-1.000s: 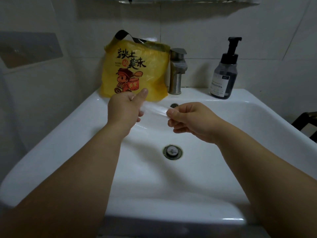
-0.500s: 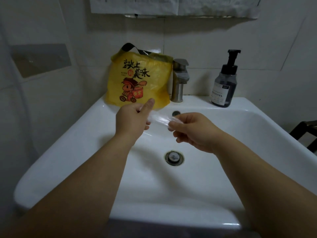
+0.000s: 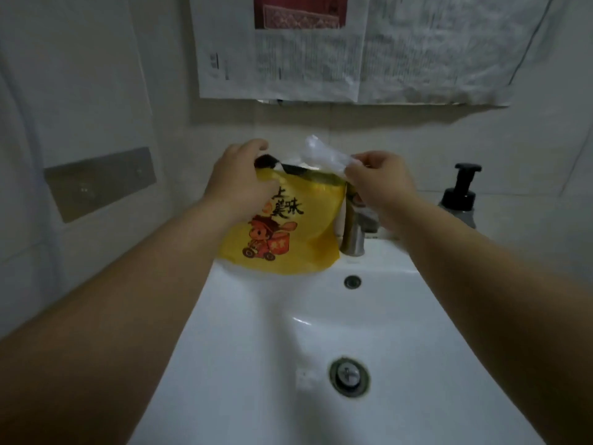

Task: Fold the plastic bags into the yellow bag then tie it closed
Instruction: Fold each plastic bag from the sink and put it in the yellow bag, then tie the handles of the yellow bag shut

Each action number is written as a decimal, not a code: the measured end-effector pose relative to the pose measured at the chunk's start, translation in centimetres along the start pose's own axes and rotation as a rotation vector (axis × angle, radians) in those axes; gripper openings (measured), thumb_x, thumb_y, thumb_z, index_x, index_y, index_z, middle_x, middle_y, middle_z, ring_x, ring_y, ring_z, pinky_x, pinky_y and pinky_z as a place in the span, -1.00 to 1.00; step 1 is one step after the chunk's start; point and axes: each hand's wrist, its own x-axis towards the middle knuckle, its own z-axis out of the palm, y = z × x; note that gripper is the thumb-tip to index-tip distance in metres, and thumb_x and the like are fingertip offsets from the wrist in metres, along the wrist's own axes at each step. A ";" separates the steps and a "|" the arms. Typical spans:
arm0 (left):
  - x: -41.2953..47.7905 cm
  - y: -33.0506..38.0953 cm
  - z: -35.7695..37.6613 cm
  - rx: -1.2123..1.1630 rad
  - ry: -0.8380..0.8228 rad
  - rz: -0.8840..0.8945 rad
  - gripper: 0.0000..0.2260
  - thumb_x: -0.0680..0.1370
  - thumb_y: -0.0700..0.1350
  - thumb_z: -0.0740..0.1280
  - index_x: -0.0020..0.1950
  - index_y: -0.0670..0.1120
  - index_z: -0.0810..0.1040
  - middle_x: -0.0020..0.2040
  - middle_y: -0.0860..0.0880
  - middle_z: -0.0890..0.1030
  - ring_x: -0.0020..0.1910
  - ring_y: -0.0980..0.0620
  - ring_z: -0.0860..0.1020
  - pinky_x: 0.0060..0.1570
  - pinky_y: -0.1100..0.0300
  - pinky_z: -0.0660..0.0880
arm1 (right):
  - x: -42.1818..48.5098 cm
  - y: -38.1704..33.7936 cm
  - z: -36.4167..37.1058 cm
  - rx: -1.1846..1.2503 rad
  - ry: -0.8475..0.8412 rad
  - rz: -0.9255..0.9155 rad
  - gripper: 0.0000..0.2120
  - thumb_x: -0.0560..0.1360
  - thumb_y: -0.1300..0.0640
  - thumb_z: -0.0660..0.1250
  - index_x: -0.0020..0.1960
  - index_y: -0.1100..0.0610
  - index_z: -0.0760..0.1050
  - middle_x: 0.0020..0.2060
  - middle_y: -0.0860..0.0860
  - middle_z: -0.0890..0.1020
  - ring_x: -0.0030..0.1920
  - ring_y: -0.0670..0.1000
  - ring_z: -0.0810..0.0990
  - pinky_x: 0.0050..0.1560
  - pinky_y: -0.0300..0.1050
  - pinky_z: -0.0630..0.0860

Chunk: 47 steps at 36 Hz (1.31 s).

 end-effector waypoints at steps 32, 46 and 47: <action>5.8 -1.5 1.2 -0.193 -0.269 -0.171 -0.69 0.64 0.01 0.09 -0.09 -0.01 0.60 -0.09 0.00 0.65 -0.04 -0.02 0.57 0.01 0.10 0.44 | 6.2 -2.4 3.8 -0.707 -0.656 -0.175 -0.47 0.46 -0.35 0.20 0.11 0.05 0.57 0.02 -0.01 0.56 0.04 0.04 0.54 0.03 -0.11 0.37; -7.3 1.5 -0.1 -0.136 -0.321 -0.133 -0.81 0.56 -0.02 0.29 -0.21 0.04 0.63 -0.26 0.01 0.51 -0.28 0.03 0.44 -0.25 0.15 0.31 | -7.4 1.1 -1.0 -0.825 -0.484 -0.462 -0.80 0.61 0.10 0.20 0.08 0.18 0.53 -0.27 -0.02 0.45 -0.21 0.02 0.39 -0.40 -0.29 0.20; -8.5 1.5 0.1 -0.143 -0.327 -0.127 -0.80 0.57 -0.03 0.29 -0.22 0.02 0.62 -0.28 0.00 0.49 -0.30 0.03 0.42 -0.26 0.15 0.30 | -8.6 1.7 -1.4 -0.815 -0.479 -0.462 -0.81 0.61 0.11 0.20 0.07 0.18 0.53 -0.25 0.01 0.47 -0.22 0.03 0.40 -0.40 -0.27 0.21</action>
